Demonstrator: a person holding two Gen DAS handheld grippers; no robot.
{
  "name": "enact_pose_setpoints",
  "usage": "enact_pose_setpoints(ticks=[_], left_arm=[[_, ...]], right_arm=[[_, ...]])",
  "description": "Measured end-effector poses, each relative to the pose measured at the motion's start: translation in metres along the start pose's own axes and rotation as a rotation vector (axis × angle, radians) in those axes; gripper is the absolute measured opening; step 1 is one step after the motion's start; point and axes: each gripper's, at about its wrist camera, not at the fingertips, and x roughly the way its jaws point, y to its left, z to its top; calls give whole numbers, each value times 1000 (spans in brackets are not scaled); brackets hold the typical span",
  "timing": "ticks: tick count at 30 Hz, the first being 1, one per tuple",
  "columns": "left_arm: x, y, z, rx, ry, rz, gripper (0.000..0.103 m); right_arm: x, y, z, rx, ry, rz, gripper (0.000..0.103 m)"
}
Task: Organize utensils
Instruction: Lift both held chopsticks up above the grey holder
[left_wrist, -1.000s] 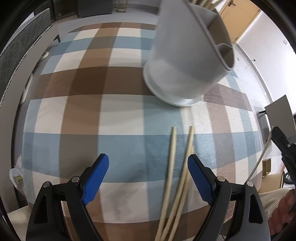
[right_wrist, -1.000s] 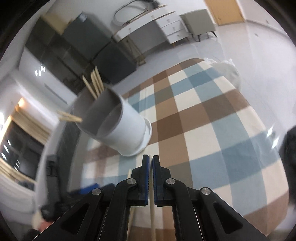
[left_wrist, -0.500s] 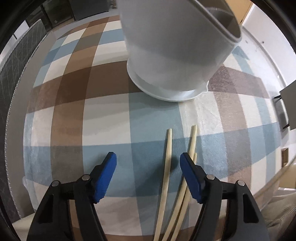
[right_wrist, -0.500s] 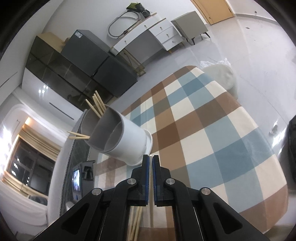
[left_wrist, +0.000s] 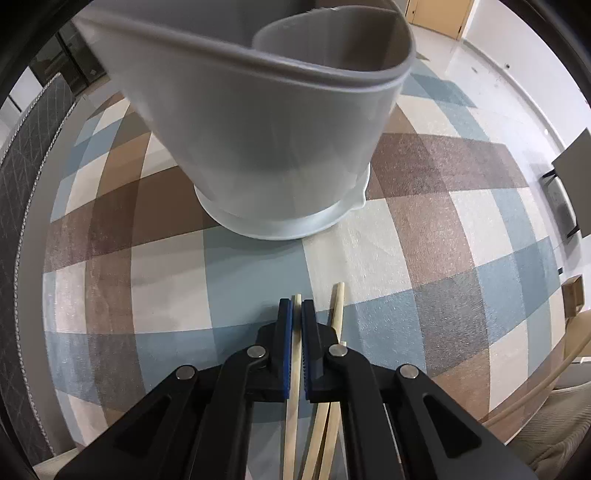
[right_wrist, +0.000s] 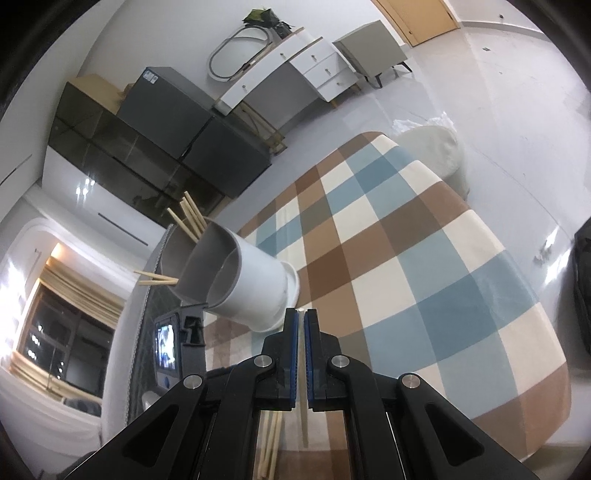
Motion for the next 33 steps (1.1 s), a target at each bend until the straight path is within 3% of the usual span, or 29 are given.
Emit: enact_pose_setpoints(ticks=[3, 12, 17, 23, 33], left_arm=[[-8, 14, -3, -68, -29, -11, 0], [-88, 40, -30, -156, -306, -38, 0], [-113, 48, -37, -185, -398, -71, 0], [-119, 53, -39, -146, -463, -76, 0], [-134, 59, -50, -92, -462, -93, 0]], right_arm=[[0, 2, 0, -9, -5, 2, 3], [-8, 30, -10, -142, -51, -10, 3], [-15, 43, -20, -203, -72, -24, 3], [-22, 54, -31, -240, -89, -33, 3], [-35, 87, -49, -352, -149, -17, 3]])
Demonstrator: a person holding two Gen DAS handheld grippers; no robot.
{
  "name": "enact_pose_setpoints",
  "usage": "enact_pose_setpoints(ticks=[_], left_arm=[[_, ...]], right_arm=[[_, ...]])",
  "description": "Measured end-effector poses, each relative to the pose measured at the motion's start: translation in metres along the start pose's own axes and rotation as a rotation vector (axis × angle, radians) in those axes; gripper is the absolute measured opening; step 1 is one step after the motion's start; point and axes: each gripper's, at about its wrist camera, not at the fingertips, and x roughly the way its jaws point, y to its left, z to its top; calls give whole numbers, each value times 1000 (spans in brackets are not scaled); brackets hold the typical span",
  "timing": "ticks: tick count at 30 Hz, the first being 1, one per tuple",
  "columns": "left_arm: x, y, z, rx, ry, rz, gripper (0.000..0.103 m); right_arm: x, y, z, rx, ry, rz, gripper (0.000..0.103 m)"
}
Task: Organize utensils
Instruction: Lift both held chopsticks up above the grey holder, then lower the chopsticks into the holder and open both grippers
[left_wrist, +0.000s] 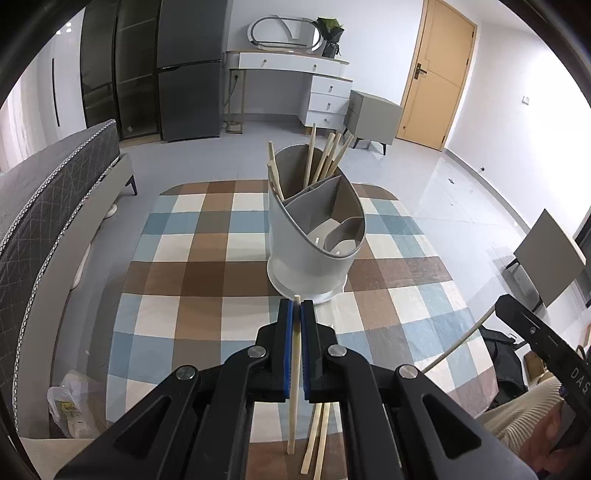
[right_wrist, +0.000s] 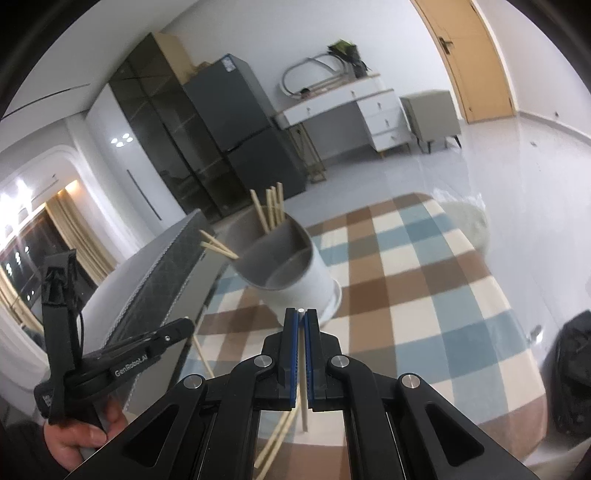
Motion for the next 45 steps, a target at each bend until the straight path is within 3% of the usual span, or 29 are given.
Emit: enact_pose_setpoints(ticks=[11, 21, 36, 45], left_arm=[[-17, 3, 6, 36, -12, -23, 0], [-34, 2, 30, 25, -24, -43, 0], [-73, -18, 122, 56, -136, -132, 0], [-79, -6, 183, 97, -231, -109, 0]], right_arm=[[-5, 13, -2, -1, -6, -5, 3], [-22, 19, 25, -9, -75, -7, 3], [-11, 34, 122, -60, -161, 6, 3], [32, 58, 184, -113, -187, 54, 3]])
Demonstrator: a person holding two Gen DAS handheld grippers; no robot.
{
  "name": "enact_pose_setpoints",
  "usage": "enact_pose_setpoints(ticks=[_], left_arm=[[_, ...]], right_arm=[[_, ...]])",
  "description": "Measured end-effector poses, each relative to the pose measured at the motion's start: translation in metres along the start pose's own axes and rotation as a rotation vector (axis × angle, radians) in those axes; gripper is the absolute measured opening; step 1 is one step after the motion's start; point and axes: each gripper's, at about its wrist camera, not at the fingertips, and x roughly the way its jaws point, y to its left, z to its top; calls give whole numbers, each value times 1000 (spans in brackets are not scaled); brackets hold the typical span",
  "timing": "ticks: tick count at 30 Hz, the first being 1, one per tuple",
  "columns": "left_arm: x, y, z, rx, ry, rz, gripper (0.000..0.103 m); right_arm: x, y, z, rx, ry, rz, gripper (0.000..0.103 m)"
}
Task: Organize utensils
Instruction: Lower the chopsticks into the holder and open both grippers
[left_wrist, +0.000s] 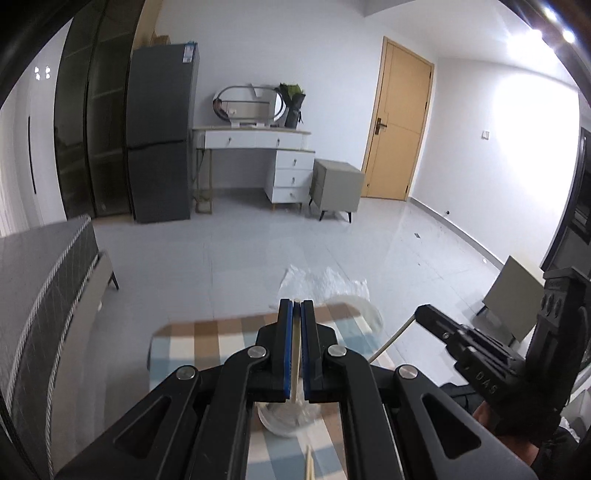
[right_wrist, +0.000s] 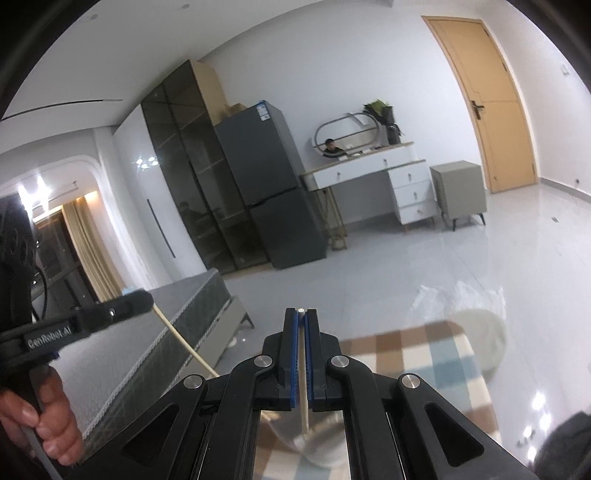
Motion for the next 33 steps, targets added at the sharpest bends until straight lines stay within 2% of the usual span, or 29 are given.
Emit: enact_pose_setpoints(ticks=[5, 13, 18, 33], left_arm=[[23, 13, 8, 5, 5, 14, 0], [54, 25, -8, -10, 72, 31, 0], [70, 29, -18, -27, 118, 26, 0], [82, 29, -31, -43, 173, -8, 0]], right_arm=[[32, 5, 12, -16, 5, 34, 3], [73, 2, 6, -43, 48, 41, 3], [88, -3, -3, -39, 80, 38, 3], [113, -13, -34, -14, 174, 29, 3]])
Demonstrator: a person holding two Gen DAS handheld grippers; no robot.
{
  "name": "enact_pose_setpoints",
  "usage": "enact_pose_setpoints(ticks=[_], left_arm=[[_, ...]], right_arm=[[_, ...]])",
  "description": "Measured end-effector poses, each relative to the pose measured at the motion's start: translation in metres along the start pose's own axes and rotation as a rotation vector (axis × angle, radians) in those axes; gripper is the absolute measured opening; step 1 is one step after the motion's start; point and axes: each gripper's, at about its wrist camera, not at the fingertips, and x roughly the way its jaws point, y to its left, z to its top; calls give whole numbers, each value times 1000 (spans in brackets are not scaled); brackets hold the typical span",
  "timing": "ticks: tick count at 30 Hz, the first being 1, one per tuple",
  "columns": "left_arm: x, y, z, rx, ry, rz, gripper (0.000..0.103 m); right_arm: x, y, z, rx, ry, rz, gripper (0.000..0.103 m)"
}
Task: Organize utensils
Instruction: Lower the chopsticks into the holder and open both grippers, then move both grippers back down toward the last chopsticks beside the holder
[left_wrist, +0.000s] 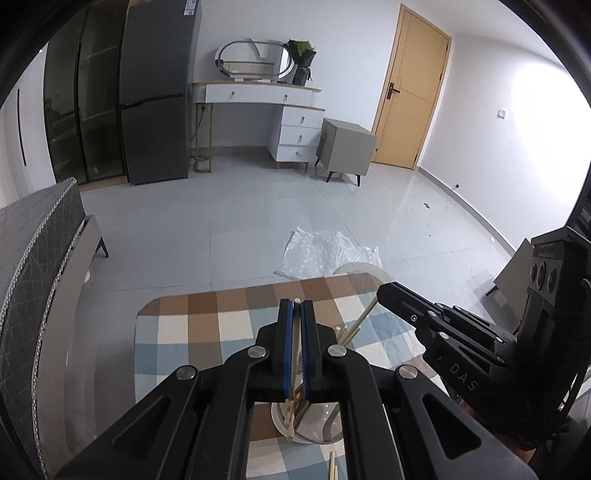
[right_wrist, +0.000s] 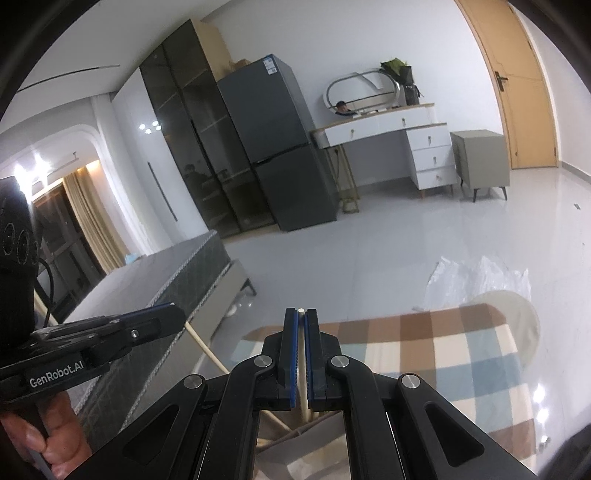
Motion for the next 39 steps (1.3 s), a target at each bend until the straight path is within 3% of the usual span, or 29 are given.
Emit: enact_pose_setpoints(ticks=[14, 20, 22, 24, 27, 29, 39], left_arm=[[21, 6, -12, -9, 87, -41, 0], [28, 8, -17, -23, 166, -32, 1], [26, 9, -19, -31, 175, -23, 10], [21, 10, -21, -41, 164, -10, 32], [8, 10, -24, -73, 124, 11, 52], [3, 9, -26, -79, 110, 29, 55], [-30, -1, -40, -63, 70, 96, 59]], right_arm=[[18, -5, -19, 10, 78, 9, 3], [19, -12, -29, 36, 122, 16, 9], [15, -16, -34, 49, 136, 12, 10], [8, -19, -39, 59, 129, 0, 21], [-6, -24, -45, 83, 121, -12, 35], [-17, -25, -48, 84, 117, -27, 35], [-76, -17, -57, 106, 39, -37, 64]])
